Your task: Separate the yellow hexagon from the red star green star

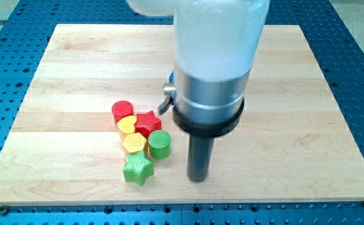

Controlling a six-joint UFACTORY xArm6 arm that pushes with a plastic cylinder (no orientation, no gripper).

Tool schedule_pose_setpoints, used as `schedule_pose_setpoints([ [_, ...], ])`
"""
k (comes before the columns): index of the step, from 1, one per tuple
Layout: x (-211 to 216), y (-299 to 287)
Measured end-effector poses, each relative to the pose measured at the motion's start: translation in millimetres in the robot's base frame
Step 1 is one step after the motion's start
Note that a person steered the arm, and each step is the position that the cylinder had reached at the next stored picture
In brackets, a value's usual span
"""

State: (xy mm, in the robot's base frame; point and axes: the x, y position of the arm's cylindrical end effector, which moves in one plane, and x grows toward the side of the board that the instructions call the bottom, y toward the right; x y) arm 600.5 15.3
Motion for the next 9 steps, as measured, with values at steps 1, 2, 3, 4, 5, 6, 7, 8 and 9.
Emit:
schedule_pose_setpoints([
  [1,17.0,-35.5],
  [2,-6.5,-99.8],
  [3,-18.9,-173.0],
  [4,-61.1,-177.9],
  [5,-68.0,-177.4],
  [6,-66.6,-118.7],
  [7,-66.7,-80.9],
  [8,-63.4,-12.4],
  [9,-63.2,57.5],
])
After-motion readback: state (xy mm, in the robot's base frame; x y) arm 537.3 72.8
